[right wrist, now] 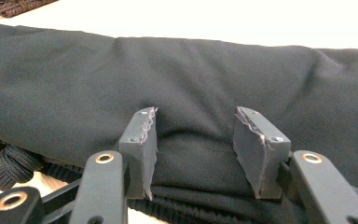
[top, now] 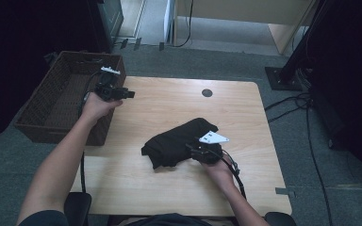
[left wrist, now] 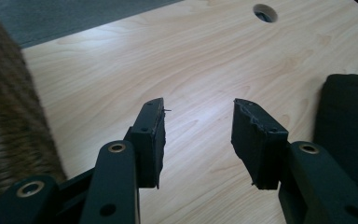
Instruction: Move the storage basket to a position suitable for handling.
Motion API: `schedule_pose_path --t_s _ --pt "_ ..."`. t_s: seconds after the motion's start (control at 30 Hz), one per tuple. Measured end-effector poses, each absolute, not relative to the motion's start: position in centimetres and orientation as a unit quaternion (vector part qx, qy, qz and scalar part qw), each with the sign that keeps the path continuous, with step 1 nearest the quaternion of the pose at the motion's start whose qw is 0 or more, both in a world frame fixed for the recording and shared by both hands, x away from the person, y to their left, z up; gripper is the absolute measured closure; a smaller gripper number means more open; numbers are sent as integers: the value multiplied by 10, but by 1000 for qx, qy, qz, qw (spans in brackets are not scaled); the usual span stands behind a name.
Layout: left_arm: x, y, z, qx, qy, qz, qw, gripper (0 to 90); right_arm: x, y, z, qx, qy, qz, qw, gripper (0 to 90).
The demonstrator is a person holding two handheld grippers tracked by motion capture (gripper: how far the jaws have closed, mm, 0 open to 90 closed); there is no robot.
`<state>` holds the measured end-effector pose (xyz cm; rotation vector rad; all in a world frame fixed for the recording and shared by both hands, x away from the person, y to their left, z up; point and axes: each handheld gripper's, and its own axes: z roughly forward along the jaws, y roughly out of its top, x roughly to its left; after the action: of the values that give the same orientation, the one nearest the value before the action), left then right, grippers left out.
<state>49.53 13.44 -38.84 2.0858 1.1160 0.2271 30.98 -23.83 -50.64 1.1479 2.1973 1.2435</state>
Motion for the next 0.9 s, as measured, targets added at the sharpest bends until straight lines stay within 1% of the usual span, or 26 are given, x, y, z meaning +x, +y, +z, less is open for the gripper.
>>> schedule_pose_path --t_s 0.17,0.33,0.4,0.57,0.63,0.73,0.83,0.9 --pt "501 150 -382 812 445 102 364 548 310 -238 -506 408 778 442 182 499" --pt "507 162 -379 804 454 111 368 549 310 -239 -507 408 778 443 180 498" --pt "511 170 -381 803 466 114 354 544 310 -239 -507 409 777 443 181 498" --pt "514 178 -383 797 475 116 354 543 310 -239 -507 409 777 444 180 499" --pt "513 179 -383 797 476 129 348 543 311 -240 -507 407 778 445 177 499" --pt "515 183 -385 794 485 128 343 548 311 -240 -507 407 778 445 178 499" --pt "515 187 -389 794 493 125 333 579 311 -240 -507 407 777 446 178 499" --pt "514 184 -396 803 491 114 319 612 311 -240 -507 407 777 446 178 498"
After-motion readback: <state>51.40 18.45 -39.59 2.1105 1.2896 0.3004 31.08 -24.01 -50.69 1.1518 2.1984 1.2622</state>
